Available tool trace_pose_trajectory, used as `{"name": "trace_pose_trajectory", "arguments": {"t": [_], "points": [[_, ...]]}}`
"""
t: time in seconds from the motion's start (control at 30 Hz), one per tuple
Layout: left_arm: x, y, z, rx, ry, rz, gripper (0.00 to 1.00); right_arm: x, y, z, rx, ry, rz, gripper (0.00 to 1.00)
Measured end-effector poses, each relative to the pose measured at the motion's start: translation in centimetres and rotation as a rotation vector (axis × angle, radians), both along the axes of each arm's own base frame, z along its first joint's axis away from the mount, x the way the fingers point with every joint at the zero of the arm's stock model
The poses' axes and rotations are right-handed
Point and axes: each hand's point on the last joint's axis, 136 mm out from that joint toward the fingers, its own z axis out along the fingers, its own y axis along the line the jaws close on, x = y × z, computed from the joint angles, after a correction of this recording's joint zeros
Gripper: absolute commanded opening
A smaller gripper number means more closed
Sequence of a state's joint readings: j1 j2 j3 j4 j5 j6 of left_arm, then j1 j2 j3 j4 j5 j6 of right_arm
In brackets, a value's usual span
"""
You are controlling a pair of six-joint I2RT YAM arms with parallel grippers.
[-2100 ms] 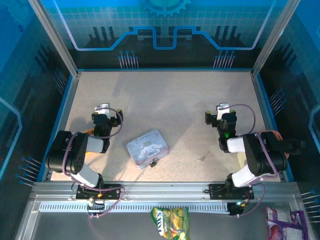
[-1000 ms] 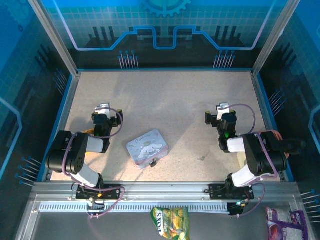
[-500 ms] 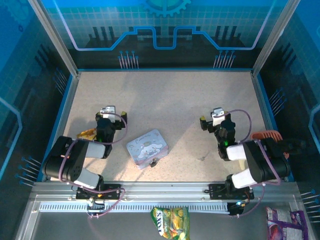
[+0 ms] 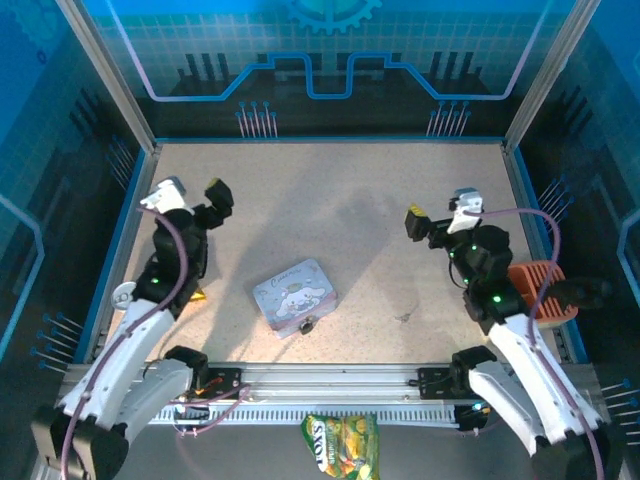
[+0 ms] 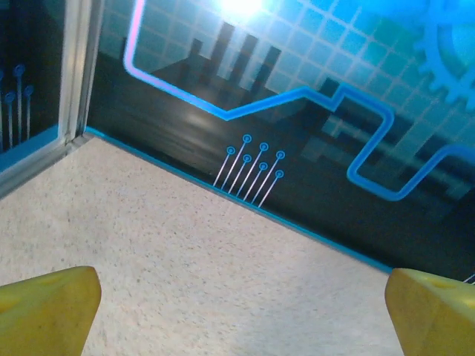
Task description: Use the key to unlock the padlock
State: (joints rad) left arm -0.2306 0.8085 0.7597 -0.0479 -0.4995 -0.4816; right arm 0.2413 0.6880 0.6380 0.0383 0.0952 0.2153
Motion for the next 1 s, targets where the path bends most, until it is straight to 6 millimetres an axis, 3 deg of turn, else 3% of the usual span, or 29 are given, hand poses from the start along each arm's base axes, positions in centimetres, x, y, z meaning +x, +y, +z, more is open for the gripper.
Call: {"name": "trace_pose_trajectory", "arguments": {"t": [0.1, 0.2, 0.47, 0.57, 0.8, 1.0], "points": [[-2.6, 0.3, -0.3, -0.078, 0.073, -0.018, 0.99, -3.0, 0.1, 2.9, 0.087, 0.016, 0.049, 1.00], [-4.9, -0.7, -2.7, -0.098, 0.190, -0.096, 0.99, -5.6, 0.9, 3.4, 0.135, 0.067, 0.126, 1.00], [-6.2, -6.0, -11.6, -0.158, 0.674, -0.325, 0.99, -9.6, 4.0, -3.0, 0.135, 0.433, 0.259, 1.00], [-7.5, -8.6, -14.1, -0.134, 0.821, -0.417, 0.99, -11.4, 4.9, -4.5, 0.107, 0.503, 0.297, 1.00], [-11.7, -13.6, -15.5, -0.025, 0.991, -0.603, 0.99, -13.1, 6.0, -6.8, 0.011, 0.630, 0.317, 1.00], [-16.0, -15.5, -16.7, 0.095, 1.108, -0.660, 0.99, -13.1, 6.0, -7.7, -0.049, 0.654, 0.292, 1.00]]}}
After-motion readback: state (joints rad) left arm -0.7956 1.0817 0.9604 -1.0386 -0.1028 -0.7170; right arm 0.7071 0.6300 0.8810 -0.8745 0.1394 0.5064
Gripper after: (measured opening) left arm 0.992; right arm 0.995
